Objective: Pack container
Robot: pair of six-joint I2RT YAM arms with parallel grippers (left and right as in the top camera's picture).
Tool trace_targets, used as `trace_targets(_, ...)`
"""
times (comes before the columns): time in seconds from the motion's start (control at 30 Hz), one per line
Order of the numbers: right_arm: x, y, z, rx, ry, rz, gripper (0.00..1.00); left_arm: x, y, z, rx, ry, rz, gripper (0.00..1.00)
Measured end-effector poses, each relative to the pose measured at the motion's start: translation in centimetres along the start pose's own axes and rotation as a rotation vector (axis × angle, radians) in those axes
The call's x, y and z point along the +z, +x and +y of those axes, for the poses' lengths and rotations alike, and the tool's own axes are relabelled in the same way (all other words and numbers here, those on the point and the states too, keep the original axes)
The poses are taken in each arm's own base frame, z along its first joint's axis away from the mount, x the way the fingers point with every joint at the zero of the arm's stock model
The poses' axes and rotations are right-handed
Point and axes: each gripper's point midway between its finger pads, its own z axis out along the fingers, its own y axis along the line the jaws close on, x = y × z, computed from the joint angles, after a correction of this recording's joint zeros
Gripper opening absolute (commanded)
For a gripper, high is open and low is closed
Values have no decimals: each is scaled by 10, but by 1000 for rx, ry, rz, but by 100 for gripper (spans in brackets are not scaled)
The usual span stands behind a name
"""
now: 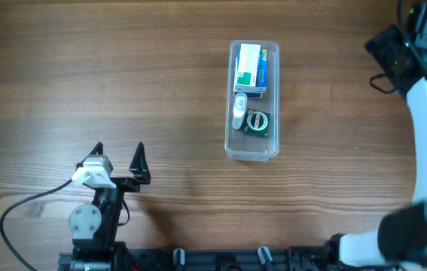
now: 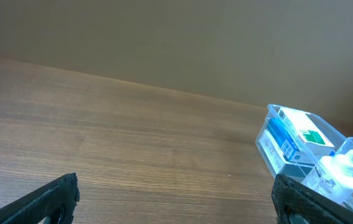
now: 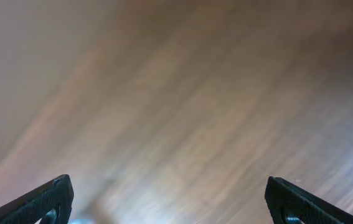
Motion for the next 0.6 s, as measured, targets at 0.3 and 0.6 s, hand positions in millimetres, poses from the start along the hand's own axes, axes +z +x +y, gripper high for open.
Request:
trace_targets(0.3,-114,32,69,-122,-291,-69,100,0,0,0,0,0,0,100)
trace_targets(0.6,-134,72,8,-107,-329,-111,100,0,0,0,0,0,-1,100)
